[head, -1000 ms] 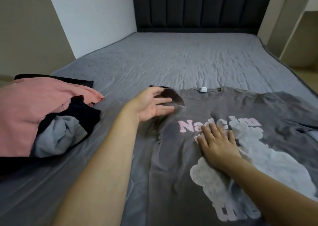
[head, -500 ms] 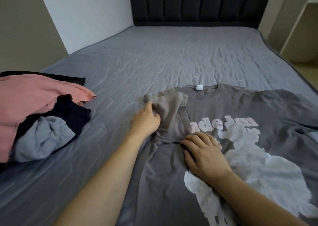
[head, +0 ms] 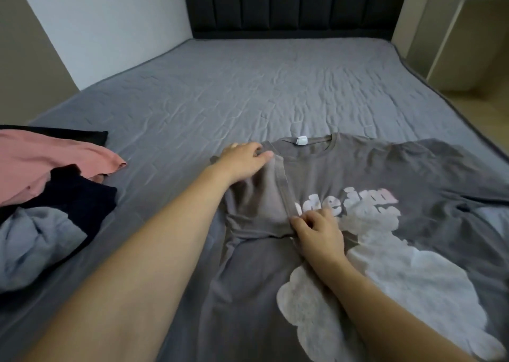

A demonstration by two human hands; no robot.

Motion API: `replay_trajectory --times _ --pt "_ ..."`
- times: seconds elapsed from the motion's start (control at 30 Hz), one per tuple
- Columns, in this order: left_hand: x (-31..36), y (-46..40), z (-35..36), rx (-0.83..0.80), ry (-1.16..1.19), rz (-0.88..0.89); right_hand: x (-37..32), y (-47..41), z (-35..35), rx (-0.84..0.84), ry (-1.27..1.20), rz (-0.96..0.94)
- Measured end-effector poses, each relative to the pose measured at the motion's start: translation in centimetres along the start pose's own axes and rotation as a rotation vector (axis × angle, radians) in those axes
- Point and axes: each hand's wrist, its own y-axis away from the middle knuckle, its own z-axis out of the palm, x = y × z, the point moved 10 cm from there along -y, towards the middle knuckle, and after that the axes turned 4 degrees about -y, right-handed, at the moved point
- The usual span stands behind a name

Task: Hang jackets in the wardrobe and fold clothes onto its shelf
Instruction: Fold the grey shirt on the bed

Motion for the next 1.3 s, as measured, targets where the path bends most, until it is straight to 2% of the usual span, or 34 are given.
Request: replay_trajectory --times 0.07,0.13,0.2,0.3,0.37,0.47,0.53,0.6,0.67,0.73,0.8,0.87,0.93,0.97,1.07,1.17,1.3 --pt "0.7 -1.1 2.6 -0.139 0.088 -0.053 0.5 0.4 -0.6 0.048 -0.155 -0.018" --pt "0.7 -1.3 4.4 -0.159 -0.084 -0.066 0.6 0.4 -0.7 0.057 -0.188 -0.014" --pt "0.3 -0.9 4.7 -0.022 -0.152 -0.071 0.4 0.4 -0.7 0.07 -0.175 -0.036" --pt "0.6 0.8 3.3 0.243 -0.101 -0.086 0.0 0.7 -1.0 0.097 -0.194 -0.085" --pt "0.4 2.9 2.8 0.304 -0.059 -0.102 -0.1 0.7 -1.0 0.117 -0.13 -0.123" --pt "-1.3 7.0 5.7 0.142 -0.157 -0.051 -0.7 0.7 -0.9 0.124 -0.041 -0.169" --pt "-3.0 8.7 7.2 -0.017 -0.242 -0.097 -1.2 0.8 -0.6 0.097 -0.029 -0.173" --pt "-2.7 8.2 6.8 -0.071 -0.274 -0.138 -1.2 0.7 -0.9 0.072 -0.081 -0.13" --pt "-0.3 7.2 6.1 -0.074 -0.25 -0.091 -1.1 0.0 -1.9 0.014 -0.188 -0.042" --pt "2.6 6.9 6.7 -0.132 -0.2 0.008 -1.1 -1.3 -3.9 -0.032 -0.16 0.015" --pt "3.9 7.1 8.4 -0.234 -0.247 0.0 -0.7 -2.9 -7.0 -0.042 0.076 0.0" --pt "4.4 6.7 8.7 -0.274 -0.258 -0.133 0.8 -4.4 -10.8 -0.014 0.38 0.005" --pt "6.9 5.7 8.5 -0.264 -0.18 -0.189 4.1 -5.7 -15.4 0.055 0.526 0.11" --pt "9.2 5.2 8.6 -0.252 -0.154 -0.152 6.3 -6.1 -17.9 0.108 0.531 0.186" --pt "17.4 3.6 9.6 -0.253 -0.163 0.067 12.8 -5.6 -25.2 0.341 0.407 0.367" --pt "25.1 0.7 10.9 -0.296 -0.131 0.215 16.7 -5.1 -28.8 0.552 0.215 0.424" --pt "33.2 -4.6 12.0 -0.242 -0.002 0.249 18.5 -6.6 -29.1 0.602 -0.044 0.503"
